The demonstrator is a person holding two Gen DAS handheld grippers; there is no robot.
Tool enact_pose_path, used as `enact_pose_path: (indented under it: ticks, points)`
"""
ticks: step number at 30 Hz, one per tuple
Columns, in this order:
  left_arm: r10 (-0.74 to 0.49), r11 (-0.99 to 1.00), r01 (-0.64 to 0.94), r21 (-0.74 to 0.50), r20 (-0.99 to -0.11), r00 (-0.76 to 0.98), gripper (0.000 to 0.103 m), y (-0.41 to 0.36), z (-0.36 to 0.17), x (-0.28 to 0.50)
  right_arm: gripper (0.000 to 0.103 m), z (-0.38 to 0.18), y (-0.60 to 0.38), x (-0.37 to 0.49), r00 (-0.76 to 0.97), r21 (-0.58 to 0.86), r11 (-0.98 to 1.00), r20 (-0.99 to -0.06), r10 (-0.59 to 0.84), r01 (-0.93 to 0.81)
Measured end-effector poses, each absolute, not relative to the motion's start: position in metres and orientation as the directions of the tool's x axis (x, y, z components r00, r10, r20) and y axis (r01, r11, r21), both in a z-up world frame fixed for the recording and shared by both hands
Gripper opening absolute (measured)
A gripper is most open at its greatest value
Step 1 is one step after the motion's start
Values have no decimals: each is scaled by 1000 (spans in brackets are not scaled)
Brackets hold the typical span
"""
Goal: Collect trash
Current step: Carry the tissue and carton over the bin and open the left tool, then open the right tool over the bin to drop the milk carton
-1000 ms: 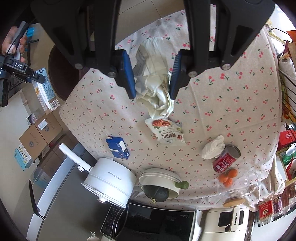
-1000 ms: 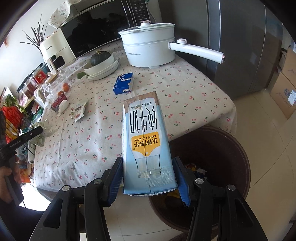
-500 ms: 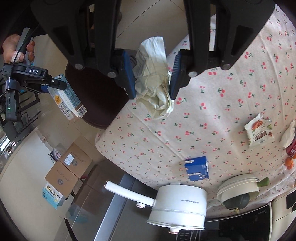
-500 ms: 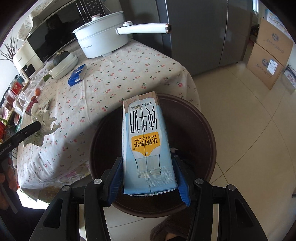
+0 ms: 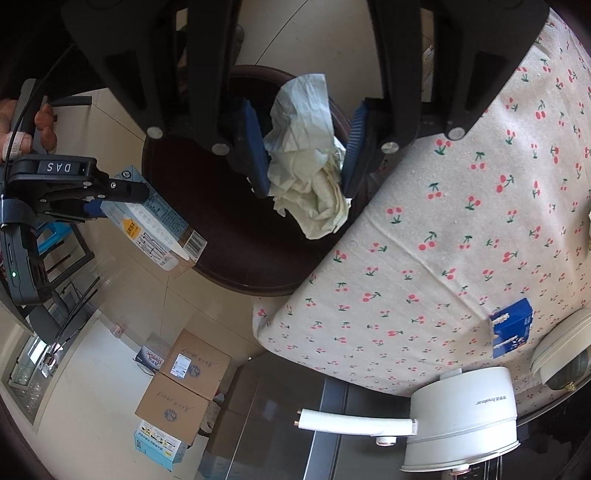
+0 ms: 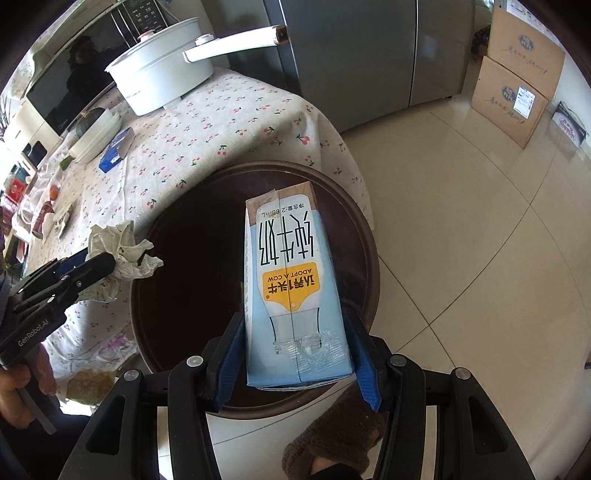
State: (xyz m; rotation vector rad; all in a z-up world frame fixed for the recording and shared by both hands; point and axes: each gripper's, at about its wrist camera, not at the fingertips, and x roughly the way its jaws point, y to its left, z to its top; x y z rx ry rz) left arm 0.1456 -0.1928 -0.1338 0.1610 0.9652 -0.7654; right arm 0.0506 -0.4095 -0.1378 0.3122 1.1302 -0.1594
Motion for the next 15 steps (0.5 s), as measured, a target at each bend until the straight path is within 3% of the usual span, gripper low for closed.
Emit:
enact_pose_path:
  ticks: [1, 3, 5, 10, 15]
  points:
    - [-516, 721, 664, -195, -792, 327, 50, -194, -135, 145, 54, -139, -410, 50, 420, 163, 946, -907, 32, 282]
    - [-496, 728, 668, -157, -793, 354, 72, -196, -135, 143, 54, -139, -410, 50, 418, 161, 946, -908, 30, 281]
    - [-485, 739, 661, -131, -784, 388, 84, -193, -131, 143, 54, -139, -409, 51, 416, 160, 946, -909, 30, 281]
    - [-439, 773, 629, -88, -789, 429, 93, -178, -124, 147, 54, -141, -406, 54, 407, 154, 947, -913, 28, 281]
    - [-380, 817, 573, -60, -804, 457, 95, -149, -122, 154, 54, -141, -396, 60, 396, 140, 954, -918, 24, 265]
